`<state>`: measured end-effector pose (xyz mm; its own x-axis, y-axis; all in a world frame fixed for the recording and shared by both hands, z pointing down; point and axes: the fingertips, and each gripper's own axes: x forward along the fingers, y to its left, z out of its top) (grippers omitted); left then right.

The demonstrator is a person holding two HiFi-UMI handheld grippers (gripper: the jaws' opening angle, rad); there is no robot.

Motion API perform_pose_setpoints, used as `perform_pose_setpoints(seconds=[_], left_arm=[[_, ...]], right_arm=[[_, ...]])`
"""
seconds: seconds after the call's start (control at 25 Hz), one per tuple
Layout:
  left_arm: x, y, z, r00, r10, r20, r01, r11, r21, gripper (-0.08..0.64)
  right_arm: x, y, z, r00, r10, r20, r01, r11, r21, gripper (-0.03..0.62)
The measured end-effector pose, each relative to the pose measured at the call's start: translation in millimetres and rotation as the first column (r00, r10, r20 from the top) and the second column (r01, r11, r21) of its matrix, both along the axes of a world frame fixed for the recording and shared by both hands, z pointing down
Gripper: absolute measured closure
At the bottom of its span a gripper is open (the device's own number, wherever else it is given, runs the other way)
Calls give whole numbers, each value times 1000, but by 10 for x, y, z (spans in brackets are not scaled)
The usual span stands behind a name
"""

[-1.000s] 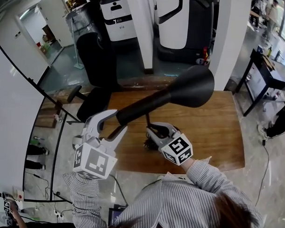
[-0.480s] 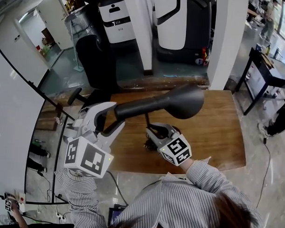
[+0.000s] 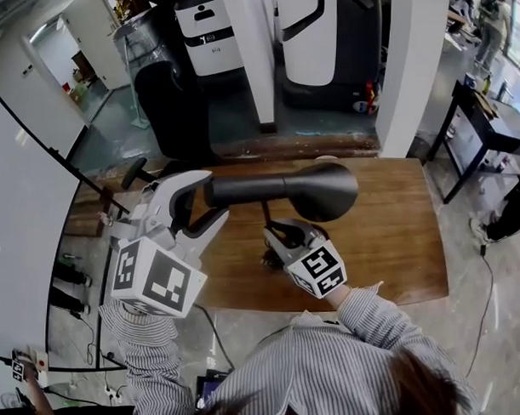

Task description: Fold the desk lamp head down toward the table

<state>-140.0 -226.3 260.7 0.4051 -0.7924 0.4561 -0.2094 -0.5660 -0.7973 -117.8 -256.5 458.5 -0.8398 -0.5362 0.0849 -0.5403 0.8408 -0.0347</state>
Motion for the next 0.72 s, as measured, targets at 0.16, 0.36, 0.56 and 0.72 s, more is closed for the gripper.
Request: perform_pose_setpoints(seconds=[0.16,0.36,0.56,0.72], left_arm=[[-3,-2,-26,1000,6,-8,-6,1000,3,328],[3,-3,-53,1000,0,-8,0,1000,-5,327],[-13,16,-43,999,-4,-43,5,1000,23,319],[26,6,-39,997,-7,-81,12,998,55,316]], right_arm=[[-20,8,-9,1000,7,4,-7,1000,1,545],[-31,11,-25,1000,15,10,-15,1000,5,545],[-56,21,-24,999,26,-22,-25,999,38,545],[-52,41,-40,994,45,-103,-34,994,105,541]])
